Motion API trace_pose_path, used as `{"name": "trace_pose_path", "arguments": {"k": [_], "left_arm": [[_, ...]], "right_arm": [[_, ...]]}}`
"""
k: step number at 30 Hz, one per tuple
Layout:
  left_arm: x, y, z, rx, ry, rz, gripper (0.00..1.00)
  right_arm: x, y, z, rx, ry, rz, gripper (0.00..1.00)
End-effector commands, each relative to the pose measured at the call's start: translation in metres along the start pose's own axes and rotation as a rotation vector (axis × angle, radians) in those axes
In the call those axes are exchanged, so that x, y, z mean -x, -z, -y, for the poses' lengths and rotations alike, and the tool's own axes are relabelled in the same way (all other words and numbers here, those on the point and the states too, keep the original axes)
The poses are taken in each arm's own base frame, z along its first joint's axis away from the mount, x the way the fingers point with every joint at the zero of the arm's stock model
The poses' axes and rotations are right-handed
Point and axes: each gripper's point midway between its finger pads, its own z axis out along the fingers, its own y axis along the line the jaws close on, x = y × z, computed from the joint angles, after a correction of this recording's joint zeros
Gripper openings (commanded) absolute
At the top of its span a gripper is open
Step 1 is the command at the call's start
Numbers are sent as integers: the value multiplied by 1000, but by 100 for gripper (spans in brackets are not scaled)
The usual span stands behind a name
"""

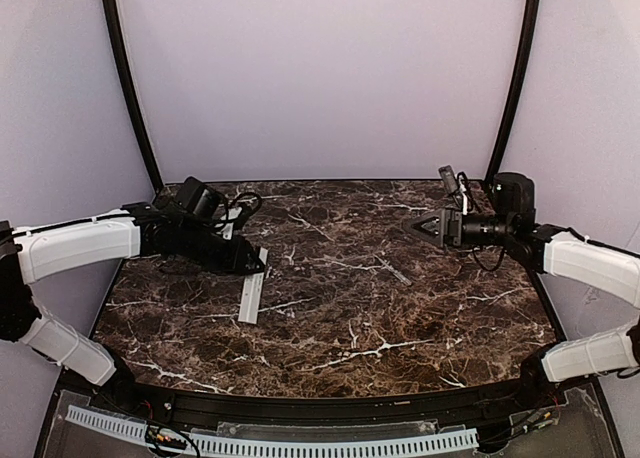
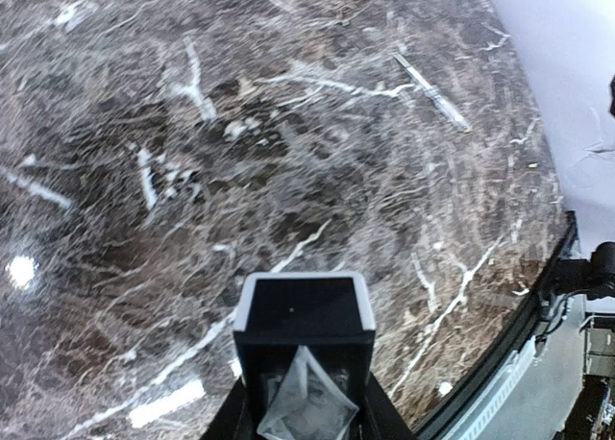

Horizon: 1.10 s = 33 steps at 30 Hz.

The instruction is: Unload the batteries from the remote control

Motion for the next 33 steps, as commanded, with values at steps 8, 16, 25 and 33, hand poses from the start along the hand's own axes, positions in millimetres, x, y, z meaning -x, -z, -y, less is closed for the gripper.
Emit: {"name": "trace_pose_path", "arguments": {"k": [8, 16, 25, 33], "left_arm": [[56, 27, 95, -467, -130, 214, 0], [82, 52, 135, -685, -184, 335, 0], [96, 56, 151, -818, -143, 375, 0], [100, 62, 159, -904, -135, 405, 1]], "right_arm": [[-5, -35, -82, 245, 140, 62, 98], [-9, -68, -111, 268, 161, 80, 99], [-10, -102, -134, 312, 152, 114, 99], [-15, -130, -143, 347, 118, 128, 99]]}}
